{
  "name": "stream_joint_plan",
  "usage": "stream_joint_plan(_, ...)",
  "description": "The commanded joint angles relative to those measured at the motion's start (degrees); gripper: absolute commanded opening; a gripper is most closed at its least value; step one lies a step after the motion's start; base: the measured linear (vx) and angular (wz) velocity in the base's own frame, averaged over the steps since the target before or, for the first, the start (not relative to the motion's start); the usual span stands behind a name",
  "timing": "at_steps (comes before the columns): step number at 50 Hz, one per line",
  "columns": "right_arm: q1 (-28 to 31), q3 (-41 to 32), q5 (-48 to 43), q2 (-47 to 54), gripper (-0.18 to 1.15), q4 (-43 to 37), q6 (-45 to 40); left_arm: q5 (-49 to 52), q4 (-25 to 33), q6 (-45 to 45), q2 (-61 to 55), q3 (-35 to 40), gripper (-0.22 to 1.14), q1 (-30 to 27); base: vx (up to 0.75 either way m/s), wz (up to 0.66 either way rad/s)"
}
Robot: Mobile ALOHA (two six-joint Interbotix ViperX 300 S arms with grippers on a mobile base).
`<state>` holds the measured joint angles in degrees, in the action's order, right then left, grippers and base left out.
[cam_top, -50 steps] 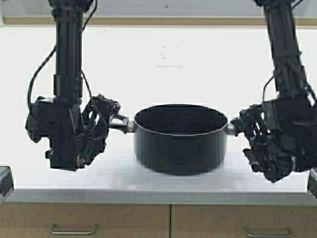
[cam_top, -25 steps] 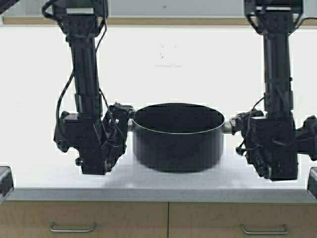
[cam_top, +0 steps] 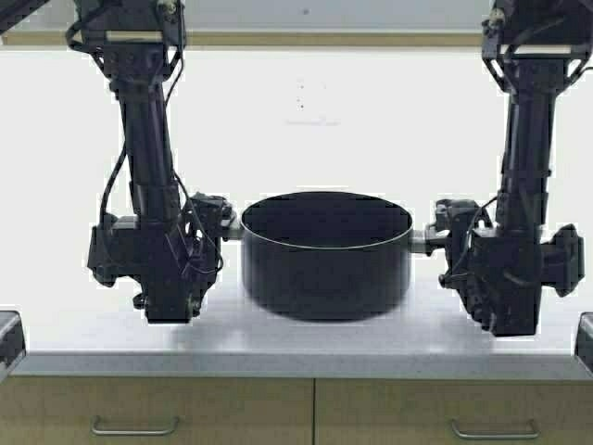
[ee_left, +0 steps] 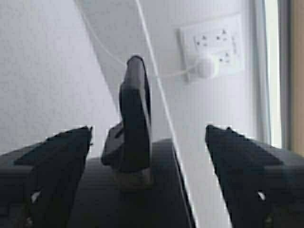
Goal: Open the cabinet, put the pot inside, then close it
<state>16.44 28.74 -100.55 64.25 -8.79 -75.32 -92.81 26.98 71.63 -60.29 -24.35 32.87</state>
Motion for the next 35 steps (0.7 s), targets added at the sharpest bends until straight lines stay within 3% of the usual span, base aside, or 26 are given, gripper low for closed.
stream_joint_plan(1,-0.26,-0.53,0.0,-0.53,1.02,0.88,0.0,-0.7,-0.09,-0.18,0.88,0.53,1.02,0.26,0.01,0.03)
stream_joint_plan(26,-0.26,-3.25,0.97,0.88,0.98,1.76,-0.18,3.08,-0.18,-0.18,-0.18,4.48,1.02,-0.35,0.0,0.0)
stream_joint_plan(31,-0.26,-2.9,0.97,0.97,0.86,2.9,-0.18,3.25,-0.18,-0.18,-0.18,4.75,1.0,-0.35,0.0,0.0)
stream_joint_plan(35,-0.26,-2.9,1.67,0.97,0.65,3.34,-0.18,3.78,-0.26,-0.18,-0.26,4.92,0.94,-0.35,0.0,0.0)
